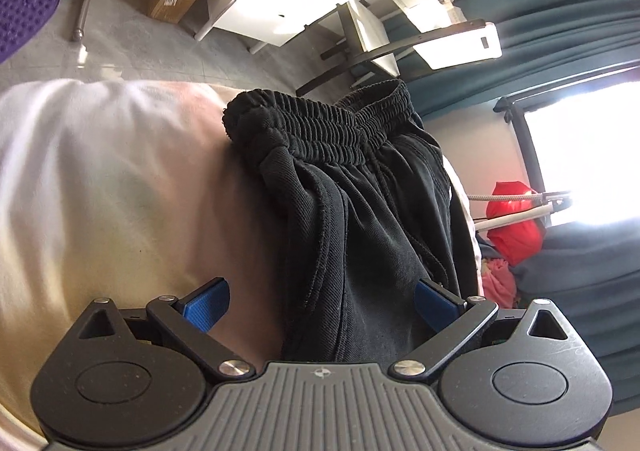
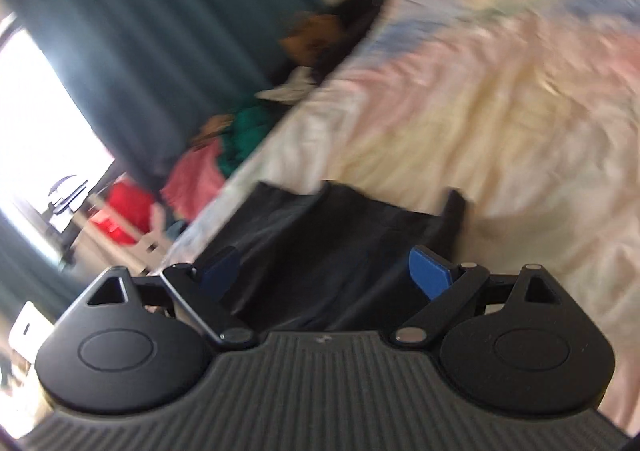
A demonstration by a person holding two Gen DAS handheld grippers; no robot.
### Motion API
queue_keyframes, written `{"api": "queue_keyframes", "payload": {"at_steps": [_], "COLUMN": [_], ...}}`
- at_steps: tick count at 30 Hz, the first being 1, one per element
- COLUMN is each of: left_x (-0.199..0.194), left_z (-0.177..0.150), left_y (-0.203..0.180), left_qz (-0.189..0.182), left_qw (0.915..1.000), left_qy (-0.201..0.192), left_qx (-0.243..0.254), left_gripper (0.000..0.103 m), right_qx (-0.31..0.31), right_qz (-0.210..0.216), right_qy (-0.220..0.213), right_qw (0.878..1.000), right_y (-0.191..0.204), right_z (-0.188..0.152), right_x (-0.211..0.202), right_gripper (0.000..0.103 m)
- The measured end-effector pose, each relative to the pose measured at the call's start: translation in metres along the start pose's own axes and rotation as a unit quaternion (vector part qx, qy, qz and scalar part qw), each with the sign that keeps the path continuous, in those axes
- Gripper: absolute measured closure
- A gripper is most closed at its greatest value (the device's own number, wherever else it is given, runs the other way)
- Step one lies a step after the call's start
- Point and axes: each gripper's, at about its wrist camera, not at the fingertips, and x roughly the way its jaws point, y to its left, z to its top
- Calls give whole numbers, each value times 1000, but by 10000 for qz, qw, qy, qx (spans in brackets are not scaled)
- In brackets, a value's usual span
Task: Fold clothes
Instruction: 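Grasp the ribbed waistband with the left tool while the right tool grasps the cuffs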
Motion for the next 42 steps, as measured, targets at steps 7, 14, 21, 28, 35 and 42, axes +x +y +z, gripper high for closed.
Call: {"api": "queue_keyframes", "payload": {"at_steps": [7, 14, 21, 28, 35, 42], "left_x": [4, 7, 12, 14, 14, 18], "left_z": [-2, -5, -5, -3, -2, -2], "left_y": [4, 1, -2, -3, -4, -8], "left_qz": [-166, -100, -65, -37, -90, -759], "left_qw": [9997, 9998, 9998, 9998, 9998, 9970], "left_qy": [168, 189, 185, 171, 153, 161], "left_qx": [-92, -55, -44, -22, -21, -52], "left_gripper": [3, 3, 3, 3, 4, 7], "right_qx": [456, -340, -1044, -874, -936, -645], "right_qz": [-297, -633, -772, -714, -712, -247], "right_qy": [748, 909, 922, 918, 907, 687], "right_qw": [9957, 9933, 9872, 9894, 9889, 9952], "right_y": [-43, -6, 16, 13, 14, 9], "right_z": [-9, -27, -41, -38, -38, -34], "right_x": [49, 75, 85, 86, 88, 82], "right_gripper": [10, 9, 8, 9, 8, 28]}}
